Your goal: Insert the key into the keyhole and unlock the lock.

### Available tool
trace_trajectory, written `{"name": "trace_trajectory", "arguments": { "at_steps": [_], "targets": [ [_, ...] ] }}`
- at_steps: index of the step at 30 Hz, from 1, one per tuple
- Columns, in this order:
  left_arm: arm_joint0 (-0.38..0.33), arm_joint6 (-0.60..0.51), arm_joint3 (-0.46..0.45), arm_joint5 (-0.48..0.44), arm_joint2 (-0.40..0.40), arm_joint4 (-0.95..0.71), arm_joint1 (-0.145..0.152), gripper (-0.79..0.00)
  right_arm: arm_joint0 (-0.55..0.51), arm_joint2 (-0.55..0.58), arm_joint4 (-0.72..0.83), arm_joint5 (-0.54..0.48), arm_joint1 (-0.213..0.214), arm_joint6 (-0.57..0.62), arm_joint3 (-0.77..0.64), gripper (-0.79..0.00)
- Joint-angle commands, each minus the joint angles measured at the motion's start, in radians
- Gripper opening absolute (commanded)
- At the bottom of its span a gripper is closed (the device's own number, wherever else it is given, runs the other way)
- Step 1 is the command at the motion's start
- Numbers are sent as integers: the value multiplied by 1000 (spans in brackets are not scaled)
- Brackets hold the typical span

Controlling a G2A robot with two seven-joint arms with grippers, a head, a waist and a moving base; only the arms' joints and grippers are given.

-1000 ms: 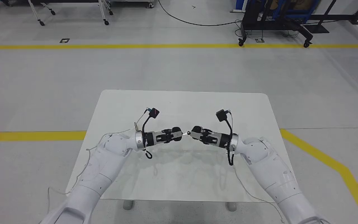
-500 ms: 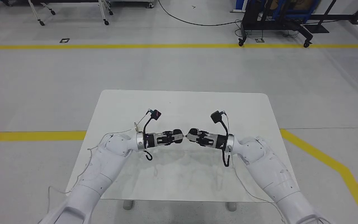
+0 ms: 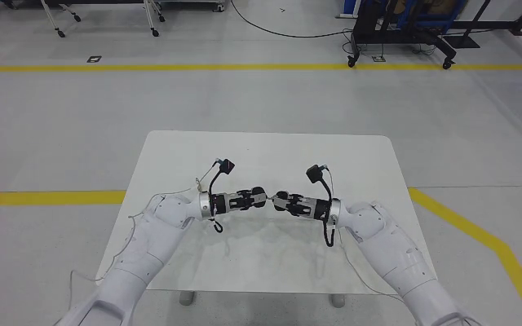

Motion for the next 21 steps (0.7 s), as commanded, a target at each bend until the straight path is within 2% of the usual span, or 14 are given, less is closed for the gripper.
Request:
{"name": "trace_trajectory", "arguments": {
  "at_steps": [1,2,3,4,5,6,14,18,21],
  "targets": [
    [-1,-1,0,-3,3,0,0,-785,0,-2,1,-3,1,-2,2,-785],
    [-1,0,0,-5,3,0,0,-767,1,-3,1,-4,1,-3,3,-785],
    [-1,1,1,-6,4,0,0,-662,1,-4,3,-6,1,-4,5,-785],
    [-1,1,1,-6,5,-1,0,-474,1,-5,5,-8,1,-6,6,-785],
    [-2,4,3,-5,5,0,1,-22,2,-5,7,-11,1,-9,8,-785],
    [-2,9,4,-2,5,0,1,0,2,-6,9,-11,2,-11,10,-785],
    [-6,47,3,-3,-28,-7,11,0,7,6,14,-50,7,-40,27,-785],
    [24,101,-37,-15,-115,4,39,0,-3,45,17,-100,19,-61,44,-785],
    [71,120,-111,-12,-211,56,73,0,-12,75,18,-137,28,-79,55,-785]
  ]
}}
